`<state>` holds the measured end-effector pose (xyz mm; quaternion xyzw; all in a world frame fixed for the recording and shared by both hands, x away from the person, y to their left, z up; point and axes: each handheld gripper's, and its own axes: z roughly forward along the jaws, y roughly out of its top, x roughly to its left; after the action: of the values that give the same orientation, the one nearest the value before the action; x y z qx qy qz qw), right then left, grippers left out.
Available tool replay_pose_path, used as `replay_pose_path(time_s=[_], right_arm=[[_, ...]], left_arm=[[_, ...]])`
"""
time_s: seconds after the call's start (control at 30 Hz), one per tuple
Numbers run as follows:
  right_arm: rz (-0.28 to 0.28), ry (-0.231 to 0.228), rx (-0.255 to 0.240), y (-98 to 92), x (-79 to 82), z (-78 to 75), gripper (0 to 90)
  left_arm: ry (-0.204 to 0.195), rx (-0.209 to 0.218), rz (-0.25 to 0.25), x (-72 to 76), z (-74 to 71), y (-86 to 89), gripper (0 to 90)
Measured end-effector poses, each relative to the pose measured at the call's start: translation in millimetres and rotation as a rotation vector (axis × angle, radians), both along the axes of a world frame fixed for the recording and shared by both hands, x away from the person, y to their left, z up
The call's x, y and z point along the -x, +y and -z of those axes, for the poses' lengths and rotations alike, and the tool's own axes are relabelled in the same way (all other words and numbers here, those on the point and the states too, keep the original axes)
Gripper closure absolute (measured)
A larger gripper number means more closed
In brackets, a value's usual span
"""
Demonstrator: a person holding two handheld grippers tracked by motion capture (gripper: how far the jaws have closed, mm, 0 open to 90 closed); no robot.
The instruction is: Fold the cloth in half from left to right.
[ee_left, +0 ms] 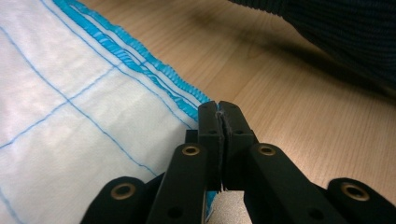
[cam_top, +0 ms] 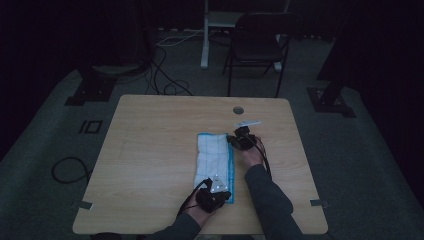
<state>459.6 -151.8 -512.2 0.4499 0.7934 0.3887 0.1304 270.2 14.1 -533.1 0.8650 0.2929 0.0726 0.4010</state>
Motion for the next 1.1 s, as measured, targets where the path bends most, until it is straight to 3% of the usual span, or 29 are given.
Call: replay_pose_path(time_s=[0.2, 0.5, 0.53, 0.57, 0.6, 0.77, 1.0, 1.1], right_arm=[[0.021, -0.031, 0.009, -4.2, 2.3, -4.2, 89.5], [0.075, -0.025, 0.051, -15.2, 2.9, -0.2, 90.0], [0.089, -0.009, 0.046, -19.0, 2.1, 2.4, 89.4], [0.089, -0.009, 0.046, -19.0, 2.1, 2.4, 89.4], [0.097, -0.006, 0.040, -21.7, 2.5, 3.2, 86.4], [0.098, -0.012, 0.035, -23.5, 4.0, 3.1, 81.0], [0.094, -0.008, 0.022, -22.8, 5.5, 4.4, 73.5], [0.087, -0.013, 0.022, -21.8, 5.9, 4.2, 72.7]], left_arm=[[-0.006, 0.050, 0.043, 8.7, -9.0, -1.1, 90.0], [0.032, 0.034, 0.066, 8.1, 1.5, -3.0, 89.7], [0.038, 0.038, 0.063, 8.1, 3.0, -2.9, 83.6], [0.043, 0.044, 0.064, 8.0, 3.6, -2.1, 83.6], [0.042, 0.051, 0.058, 8.4, 3.4, -1.1, 77.8], [0.009, 0.071, 0.022, 3.7, -4.2, 10.9, 71.4], [-0.019, 0.080, -0.072, -19.3, -12.6, 36.4, 68.4], [-0.030, 0.082, -0.089, -24.7, -14.6, 41.4, 68.0]])
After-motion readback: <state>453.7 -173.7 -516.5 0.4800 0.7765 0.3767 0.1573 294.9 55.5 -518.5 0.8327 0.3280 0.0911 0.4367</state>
